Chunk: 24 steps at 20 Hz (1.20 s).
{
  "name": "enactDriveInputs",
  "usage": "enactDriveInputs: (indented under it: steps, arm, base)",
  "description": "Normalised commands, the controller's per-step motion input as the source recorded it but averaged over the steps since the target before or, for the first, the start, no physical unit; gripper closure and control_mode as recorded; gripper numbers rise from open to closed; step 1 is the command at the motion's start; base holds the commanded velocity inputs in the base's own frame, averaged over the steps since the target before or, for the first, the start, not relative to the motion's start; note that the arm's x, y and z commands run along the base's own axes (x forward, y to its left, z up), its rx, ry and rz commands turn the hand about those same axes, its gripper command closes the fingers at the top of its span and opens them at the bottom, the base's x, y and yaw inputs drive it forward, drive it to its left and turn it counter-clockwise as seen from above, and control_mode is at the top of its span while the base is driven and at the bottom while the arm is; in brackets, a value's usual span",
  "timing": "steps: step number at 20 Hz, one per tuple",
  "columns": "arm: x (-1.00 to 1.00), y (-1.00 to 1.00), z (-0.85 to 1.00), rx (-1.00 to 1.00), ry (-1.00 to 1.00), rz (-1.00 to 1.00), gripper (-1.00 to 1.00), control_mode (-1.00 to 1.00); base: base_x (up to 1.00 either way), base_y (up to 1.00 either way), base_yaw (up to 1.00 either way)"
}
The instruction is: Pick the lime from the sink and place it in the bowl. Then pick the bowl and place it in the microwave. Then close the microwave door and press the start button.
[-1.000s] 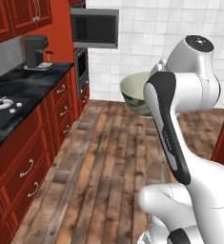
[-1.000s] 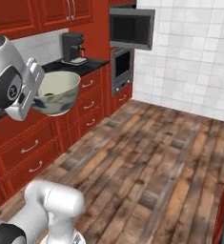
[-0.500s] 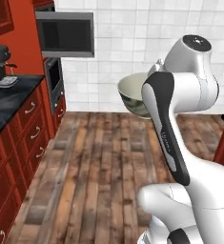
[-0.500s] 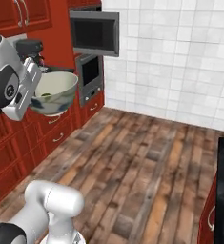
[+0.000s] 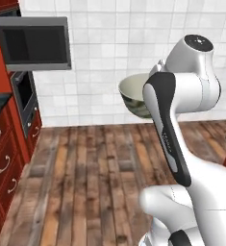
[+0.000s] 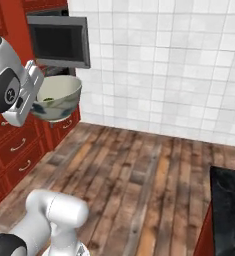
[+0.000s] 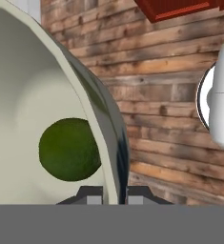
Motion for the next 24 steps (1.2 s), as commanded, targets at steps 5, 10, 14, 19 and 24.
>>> enactDriveInputs:
  steps: [5,10,14,19,24]
  arm:
    - [0.0,0.0,0.0,0.0,0.0,0.0,1.0,1.0]
    - [0.0,0.0,0.0,0.0,0.0,0.0,1.0,1.0]
    - [0.0,0.0,0.0,0.0,0.0,0.0,1.0,1.0]
    - [0.0,0.0,0.0,0.0,0.0,0.0,1.0,1.0]
    - [0.0,0.0,0.0,0.0,0.0,0.0,1.0,1.0]
  base:
    - [0.81,-0.32,-0.24]
    - [0.87,-0.24,-0.21]
    - [0.87,-0.19,-0.18]
    - [0.86,-0.28,-0.17]
    - [0.85,-0.41,-0.15]
